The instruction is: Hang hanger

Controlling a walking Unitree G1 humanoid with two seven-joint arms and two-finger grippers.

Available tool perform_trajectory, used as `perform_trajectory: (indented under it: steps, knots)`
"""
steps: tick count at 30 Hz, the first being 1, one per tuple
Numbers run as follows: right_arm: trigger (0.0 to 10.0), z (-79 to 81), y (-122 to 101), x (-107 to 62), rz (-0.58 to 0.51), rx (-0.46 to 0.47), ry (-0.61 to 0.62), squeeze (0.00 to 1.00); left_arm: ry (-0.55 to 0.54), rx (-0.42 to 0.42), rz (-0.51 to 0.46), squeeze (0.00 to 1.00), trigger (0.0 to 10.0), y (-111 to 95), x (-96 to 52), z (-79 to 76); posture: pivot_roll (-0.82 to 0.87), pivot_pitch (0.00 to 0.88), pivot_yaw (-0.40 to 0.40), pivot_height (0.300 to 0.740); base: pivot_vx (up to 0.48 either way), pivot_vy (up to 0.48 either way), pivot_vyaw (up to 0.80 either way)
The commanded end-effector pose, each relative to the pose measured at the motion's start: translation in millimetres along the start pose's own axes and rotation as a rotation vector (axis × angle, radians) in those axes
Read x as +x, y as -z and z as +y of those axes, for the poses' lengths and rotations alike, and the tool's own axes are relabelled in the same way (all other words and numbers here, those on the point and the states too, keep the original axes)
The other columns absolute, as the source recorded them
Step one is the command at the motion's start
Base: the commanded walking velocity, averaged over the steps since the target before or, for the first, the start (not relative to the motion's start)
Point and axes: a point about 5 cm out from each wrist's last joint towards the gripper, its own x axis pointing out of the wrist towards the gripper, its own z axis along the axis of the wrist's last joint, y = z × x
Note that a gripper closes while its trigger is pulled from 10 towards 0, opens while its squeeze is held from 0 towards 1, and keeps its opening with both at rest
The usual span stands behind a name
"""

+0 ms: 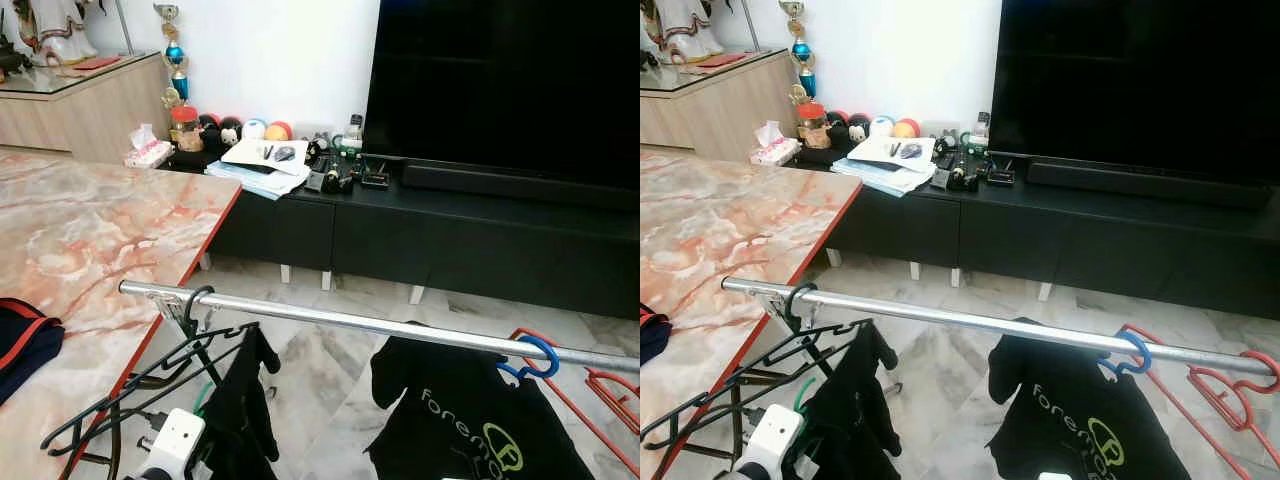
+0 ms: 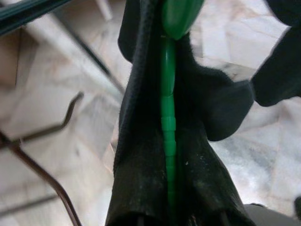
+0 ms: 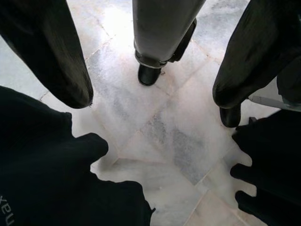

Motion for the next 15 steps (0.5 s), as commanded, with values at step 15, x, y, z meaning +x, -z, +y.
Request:
perform_trajectory:
  steps: [15]
  knots:
    - [10.0, 1.2, -3.7, 0.3, 0.001, -0.035, -0.011, 0.00, 0.126, 0.098, -0.044, 0.00, 10.0, -9.6, -16.7, -7.5, 0.16, 0.004, -0.005, 0.740, 0.000, 0.000, 0.00]
